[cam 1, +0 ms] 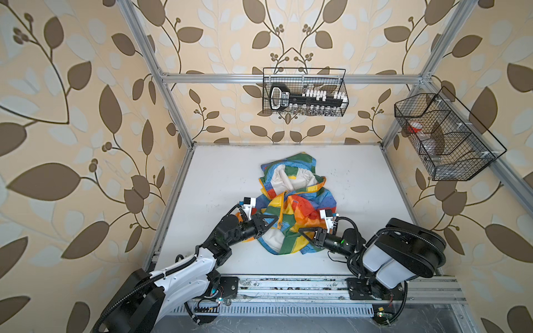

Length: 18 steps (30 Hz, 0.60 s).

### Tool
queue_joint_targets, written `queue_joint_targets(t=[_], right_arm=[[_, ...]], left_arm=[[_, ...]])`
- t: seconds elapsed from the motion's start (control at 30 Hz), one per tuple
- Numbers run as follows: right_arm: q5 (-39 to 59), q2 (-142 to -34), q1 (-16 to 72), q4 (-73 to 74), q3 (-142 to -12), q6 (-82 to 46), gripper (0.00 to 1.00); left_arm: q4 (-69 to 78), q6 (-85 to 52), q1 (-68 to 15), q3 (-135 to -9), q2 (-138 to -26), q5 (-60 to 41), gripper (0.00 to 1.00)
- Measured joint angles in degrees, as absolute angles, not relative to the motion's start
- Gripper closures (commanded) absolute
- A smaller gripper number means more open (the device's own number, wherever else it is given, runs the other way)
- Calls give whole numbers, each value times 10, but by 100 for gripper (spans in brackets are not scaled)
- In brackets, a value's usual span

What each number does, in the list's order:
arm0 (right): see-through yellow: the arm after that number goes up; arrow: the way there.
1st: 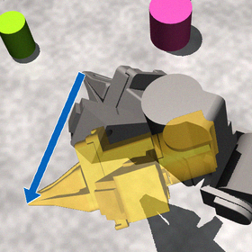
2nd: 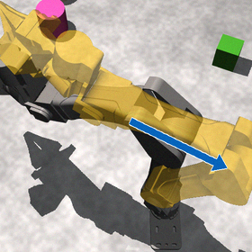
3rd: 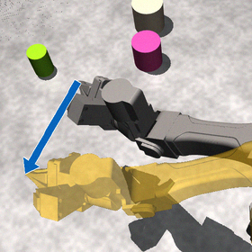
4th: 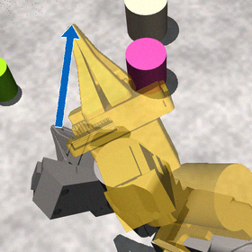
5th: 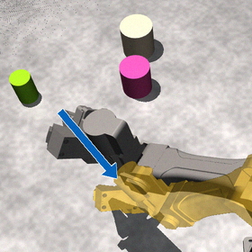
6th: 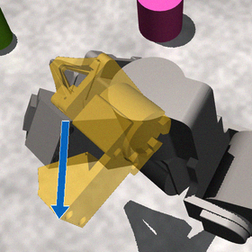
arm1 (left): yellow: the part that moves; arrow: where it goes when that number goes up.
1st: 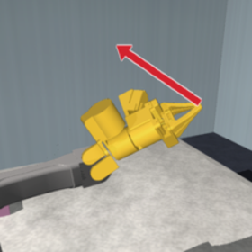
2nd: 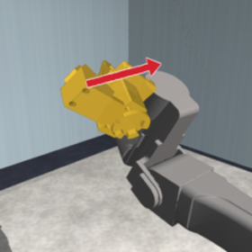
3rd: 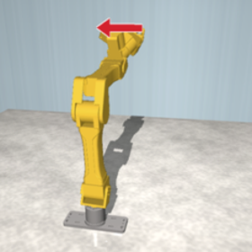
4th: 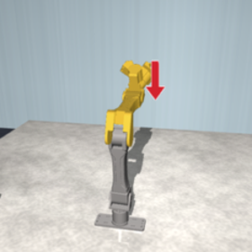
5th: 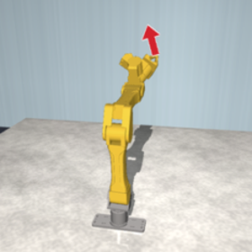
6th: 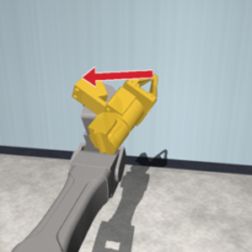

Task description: Zip up the jacket

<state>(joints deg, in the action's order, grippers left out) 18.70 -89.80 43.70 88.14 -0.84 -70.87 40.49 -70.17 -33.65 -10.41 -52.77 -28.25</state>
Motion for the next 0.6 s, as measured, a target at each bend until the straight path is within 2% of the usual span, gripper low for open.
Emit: queue_joint_targets(t=[0.07, 0.17, 0.33, 0.47, 0.6], right_arm=[[191, -865, 437, 849, -11, -696, 53], [190, -787, 437, 761, -30, -662, 49], [156, -626, 436, 511, -126, -569, 41], [146, -583, 414, 409, -181, -519, 48], [156, -643, 404, 368, -216, -516, 50]], left_arm=[[399, -698, -336, -115, -528, -289, 100], [384, -692, -336, -127, -524, -300, 100], [360, -688, -333, -130, -520, -312, 100], [343, -683, -333, -130, -518, -316, 100], [336, -676, -333, -130, -517, -318, 100]])
